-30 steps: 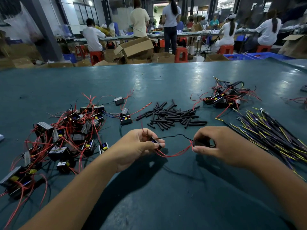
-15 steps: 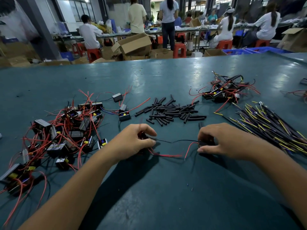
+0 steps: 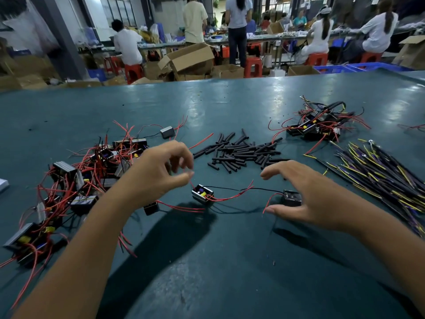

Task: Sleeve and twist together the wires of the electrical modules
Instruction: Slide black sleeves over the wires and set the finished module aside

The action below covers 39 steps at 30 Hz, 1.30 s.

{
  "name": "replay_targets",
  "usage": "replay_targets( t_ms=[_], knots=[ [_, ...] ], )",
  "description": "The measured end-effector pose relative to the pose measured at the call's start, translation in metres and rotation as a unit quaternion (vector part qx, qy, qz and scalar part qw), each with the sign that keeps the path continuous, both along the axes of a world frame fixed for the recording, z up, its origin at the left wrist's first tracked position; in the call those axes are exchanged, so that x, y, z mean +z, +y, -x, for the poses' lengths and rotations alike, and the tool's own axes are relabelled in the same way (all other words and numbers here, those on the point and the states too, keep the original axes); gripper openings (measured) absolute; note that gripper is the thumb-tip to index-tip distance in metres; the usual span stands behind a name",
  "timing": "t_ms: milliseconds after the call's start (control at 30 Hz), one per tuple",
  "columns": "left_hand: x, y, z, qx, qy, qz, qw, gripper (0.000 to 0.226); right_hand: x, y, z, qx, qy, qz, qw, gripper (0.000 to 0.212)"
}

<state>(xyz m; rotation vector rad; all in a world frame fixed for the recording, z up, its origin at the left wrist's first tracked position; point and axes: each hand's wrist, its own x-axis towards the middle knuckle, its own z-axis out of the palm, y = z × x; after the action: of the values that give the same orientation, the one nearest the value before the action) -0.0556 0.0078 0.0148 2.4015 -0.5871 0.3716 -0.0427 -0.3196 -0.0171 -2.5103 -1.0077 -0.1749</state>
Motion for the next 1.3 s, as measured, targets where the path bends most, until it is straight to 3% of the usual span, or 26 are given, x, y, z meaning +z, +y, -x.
replay_targets(
  t_ms=[167, 267, 400, 633, 900, 1067, 1300],
  knots=[
    [-0.014, -0.008, -0.003, -0.062, 0.041, -0.127, 0.989, 0.020, -0.005, 0.011, 0.006, 0.017, 0.001, -0.014, 1.000, 0.044],
    [-0.022, -0.020, -0.004, -0.069, 0.045, -0.138, 0.987, 0.026, -0.008, 0.014, 0.006, 0.022, -0.007, 0.004, 1.000, 0.040],
    [-0.030, -0.034, -0.005, -0.070, 0.051, -0.183, 0.979, 0.012, -0.010, 0.015, 0.005, 0.012, -0.008, 0.014, 1.000, 0.046],
    [-0.027, -0.034, -0.002, -0.106, 0.040, -0.123, 0.986, 0.005, -0.011, 0.016, 0.004, 0.006, -0.007, 0.007, 1.000, 0.052],
    [-0.028, -0.041, 0.003, -0.105, 0.053, -0.111, 0.987, 0.006, -0.014, 0.018, 0.002, -0.026, -0.054, -0.050, 0.997, 0.015],
    [-0.027, -0.042, 0.006, -0.126, 0.051, -0.135, 0.981, 0.004, -0.015, 0.016, -0.002, -0.050, -0.049, -0.085, 0.994, 0.011],
    [-0.019, -0.027, 0.003, -0.145, 0.145, -0.111, 0.972, 0.017, -0.016, 0.012, -0.005, -0.042, -0.056, -0.071, 0.995, 0.011]
  ],
)
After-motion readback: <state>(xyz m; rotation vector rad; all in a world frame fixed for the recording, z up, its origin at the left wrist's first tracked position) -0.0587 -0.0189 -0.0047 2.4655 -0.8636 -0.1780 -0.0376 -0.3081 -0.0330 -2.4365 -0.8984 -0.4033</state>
